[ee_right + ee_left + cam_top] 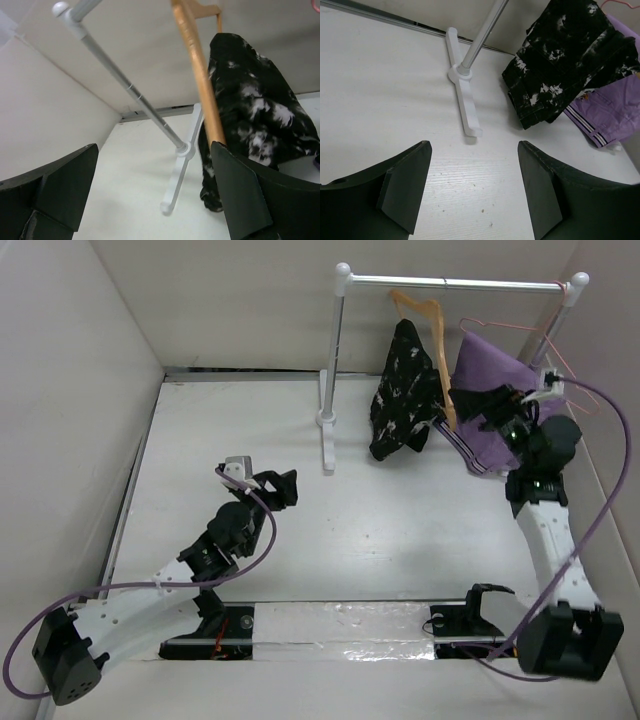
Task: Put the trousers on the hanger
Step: Place the hanger at the clothesline, then reset both arms
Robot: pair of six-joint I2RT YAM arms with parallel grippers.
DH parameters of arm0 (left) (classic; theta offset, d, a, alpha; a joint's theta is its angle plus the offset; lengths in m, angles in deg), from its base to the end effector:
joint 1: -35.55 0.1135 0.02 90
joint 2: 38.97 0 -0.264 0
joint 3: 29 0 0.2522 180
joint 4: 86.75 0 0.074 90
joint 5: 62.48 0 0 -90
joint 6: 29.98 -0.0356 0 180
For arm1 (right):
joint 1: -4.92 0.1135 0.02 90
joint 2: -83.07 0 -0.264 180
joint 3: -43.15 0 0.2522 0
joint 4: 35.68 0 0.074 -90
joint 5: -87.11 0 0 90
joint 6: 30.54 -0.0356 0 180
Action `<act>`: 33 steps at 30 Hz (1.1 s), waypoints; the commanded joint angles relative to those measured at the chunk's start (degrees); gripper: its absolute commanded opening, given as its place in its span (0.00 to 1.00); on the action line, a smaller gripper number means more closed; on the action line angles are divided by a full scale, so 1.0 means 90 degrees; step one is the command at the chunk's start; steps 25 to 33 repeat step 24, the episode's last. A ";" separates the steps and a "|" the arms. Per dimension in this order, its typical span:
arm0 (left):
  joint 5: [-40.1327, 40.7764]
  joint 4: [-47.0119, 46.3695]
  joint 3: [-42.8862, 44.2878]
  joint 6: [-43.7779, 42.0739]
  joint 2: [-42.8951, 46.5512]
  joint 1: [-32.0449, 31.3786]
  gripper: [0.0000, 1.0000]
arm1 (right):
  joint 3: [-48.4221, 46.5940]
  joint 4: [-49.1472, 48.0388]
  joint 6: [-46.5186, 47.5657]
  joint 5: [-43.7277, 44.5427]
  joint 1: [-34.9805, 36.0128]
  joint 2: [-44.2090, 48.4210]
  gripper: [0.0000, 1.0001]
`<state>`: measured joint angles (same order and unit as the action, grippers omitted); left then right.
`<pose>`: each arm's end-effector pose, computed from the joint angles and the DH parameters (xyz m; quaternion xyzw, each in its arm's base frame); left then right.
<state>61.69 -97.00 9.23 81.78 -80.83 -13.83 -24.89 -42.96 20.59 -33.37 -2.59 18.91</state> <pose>0.1310 -0.1220 0.2856 -0.0613 0.6697 -0.2563 0.6943 0.2594 -0.0160 0.3884 0.0546 0.6431 0.3621 0.6725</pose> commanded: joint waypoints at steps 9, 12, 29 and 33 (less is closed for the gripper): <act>-0.0457 -0.0351 -0.0072 0.0072 0.0364 0.0028 0.69 | 0.2105 0.2041 0.1904 -0.0090 0.0629 0.4012 1.00; -0.0506 -0.0243 -0.0141 0.0316 0.0696 0.0028 0.69 | 0.2291 0.3399 0.2442 -0.0041 0.0688 0.4793 1.00; -0.0623 0.0675 -0.0766 0.1098 0.1947 0.0028 0.70 | 0.3044 0.3675 0.2590 -0.0002 0.1039 0.5089 1.00; -0.0623 0.0675 -0.0766 0.1098 0.1947 0.0028 0.70 | 0.3044 0.3675 0.2590 -0.0002 0.1039 0.5089 1.00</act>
